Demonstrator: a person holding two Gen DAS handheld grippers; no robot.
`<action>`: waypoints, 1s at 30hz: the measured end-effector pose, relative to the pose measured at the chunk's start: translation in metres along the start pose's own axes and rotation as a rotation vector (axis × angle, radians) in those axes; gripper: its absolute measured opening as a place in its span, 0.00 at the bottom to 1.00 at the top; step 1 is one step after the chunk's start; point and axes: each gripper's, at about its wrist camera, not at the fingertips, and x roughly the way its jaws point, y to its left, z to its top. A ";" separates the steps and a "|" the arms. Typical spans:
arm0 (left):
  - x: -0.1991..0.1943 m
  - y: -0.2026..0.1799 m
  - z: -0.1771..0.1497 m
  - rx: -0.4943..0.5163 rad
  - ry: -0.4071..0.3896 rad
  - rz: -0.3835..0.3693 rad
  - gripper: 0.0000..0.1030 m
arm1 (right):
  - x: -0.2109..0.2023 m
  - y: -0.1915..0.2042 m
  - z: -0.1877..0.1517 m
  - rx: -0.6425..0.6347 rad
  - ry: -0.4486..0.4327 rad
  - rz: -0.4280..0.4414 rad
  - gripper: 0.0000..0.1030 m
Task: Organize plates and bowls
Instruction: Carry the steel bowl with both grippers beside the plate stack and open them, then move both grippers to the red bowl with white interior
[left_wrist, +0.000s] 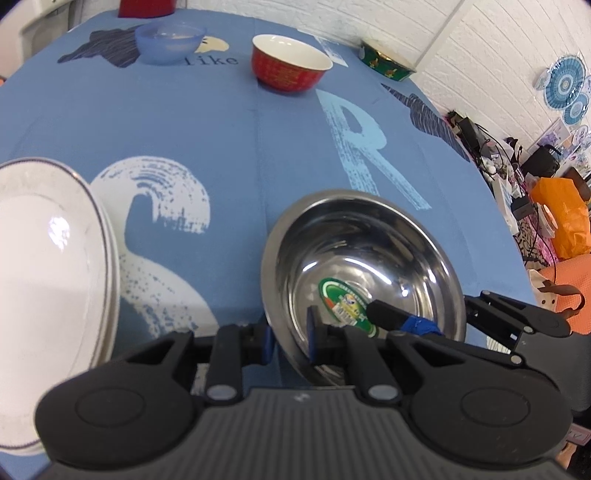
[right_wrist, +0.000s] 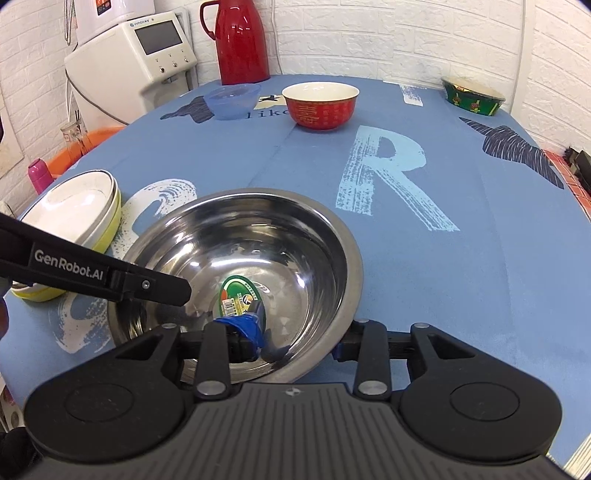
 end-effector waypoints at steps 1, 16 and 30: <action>0.001 0.000 0.002 0.000 0.001 -0.006 0.06 | 0.001 -0.001 0.001 -0.001 -0.001 -0.003 0.20; -0.018 0.007 0.009 -0.029 -0.064 -0.043 0.63 | -0.021 -0.033 0.001 0.153 -0.032 0.017 0.21; -0.041 0.033 0.150 0.012 -0.206 -0.054 0.66 | -0.023 -0.064 0.095 0.161 -0.131 0.024 0.24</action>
